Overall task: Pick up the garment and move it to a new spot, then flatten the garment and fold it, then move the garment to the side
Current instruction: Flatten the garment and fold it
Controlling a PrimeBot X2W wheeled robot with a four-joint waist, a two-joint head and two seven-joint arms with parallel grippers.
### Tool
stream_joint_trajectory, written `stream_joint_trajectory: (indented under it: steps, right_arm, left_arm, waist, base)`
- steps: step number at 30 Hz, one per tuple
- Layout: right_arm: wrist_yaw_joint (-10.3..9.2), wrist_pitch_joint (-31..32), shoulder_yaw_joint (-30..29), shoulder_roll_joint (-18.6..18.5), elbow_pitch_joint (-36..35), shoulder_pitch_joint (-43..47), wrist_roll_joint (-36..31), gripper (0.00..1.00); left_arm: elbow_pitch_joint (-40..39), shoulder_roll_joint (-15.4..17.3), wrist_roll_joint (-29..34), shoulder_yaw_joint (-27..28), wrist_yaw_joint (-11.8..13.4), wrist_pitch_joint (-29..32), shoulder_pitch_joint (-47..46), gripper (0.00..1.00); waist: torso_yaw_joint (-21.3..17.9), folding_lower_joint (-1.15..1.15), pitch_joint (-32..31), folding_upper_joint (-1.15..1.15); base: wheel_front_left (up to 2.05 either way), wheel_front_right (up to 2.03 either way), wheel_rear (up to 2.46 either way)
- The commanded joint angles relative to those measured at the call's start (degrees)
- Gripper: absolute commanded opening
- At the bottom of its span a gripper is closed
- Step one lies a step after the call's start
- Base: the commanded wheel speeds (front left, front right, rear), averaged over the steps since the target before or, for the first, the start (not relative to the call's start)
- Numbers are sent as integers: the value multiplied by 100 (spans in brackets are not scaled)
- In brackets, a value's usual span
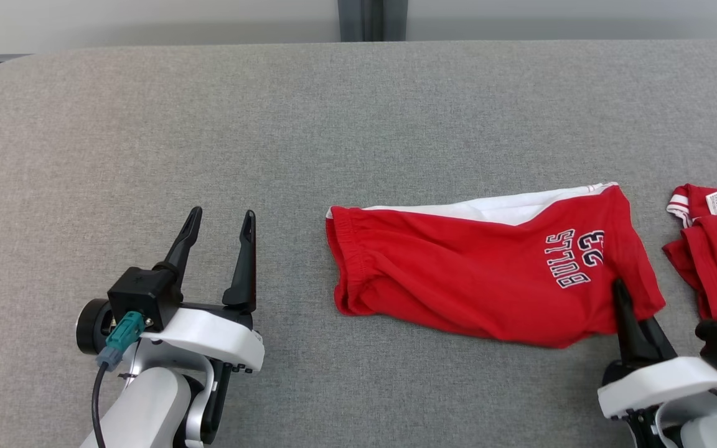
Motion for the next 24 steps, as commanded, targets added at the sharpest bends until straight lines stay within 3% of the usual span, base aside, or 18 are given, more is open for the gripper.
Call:
stream_joint_trajectory:
  steps: [1,6,13,17,24]
  right_arm:
    - [-2,4,-1,-38,-87,-108,-99,0]
    - [-2,136,385,-52,-518,-347,-448,0]
    - [-2,537,1722,-93,-963,-730,-759,0]
    - [-2,690,2531,-108,-722,-1056,-619,0]
    - [-2,704,3329,-50,30,-1545,-278,0]
  left_arm:
    - [-32,40,6,12,42,-3,22,100]
    - [-75,32,-7,-17,48,9,26,100]
    - [-43,-31,-21,-82,6,-16,-38,100]
    - [0,-72,-45,-117,-19,-40,-55,100]
    - [67,-157,-54,-168,-59,-93,-104,100]
  waist:
    - [15,0,-19,0]
    - [97,0,-71,0]
    - [256,0,-129,0]
    - [372,0,-150,0]
    - [600,0,-99,0]
  base:
    - [0,0,0]
    - [0,0,0]
    - [0,0,0]
    - [0,0,0]
    - [0,0,0]
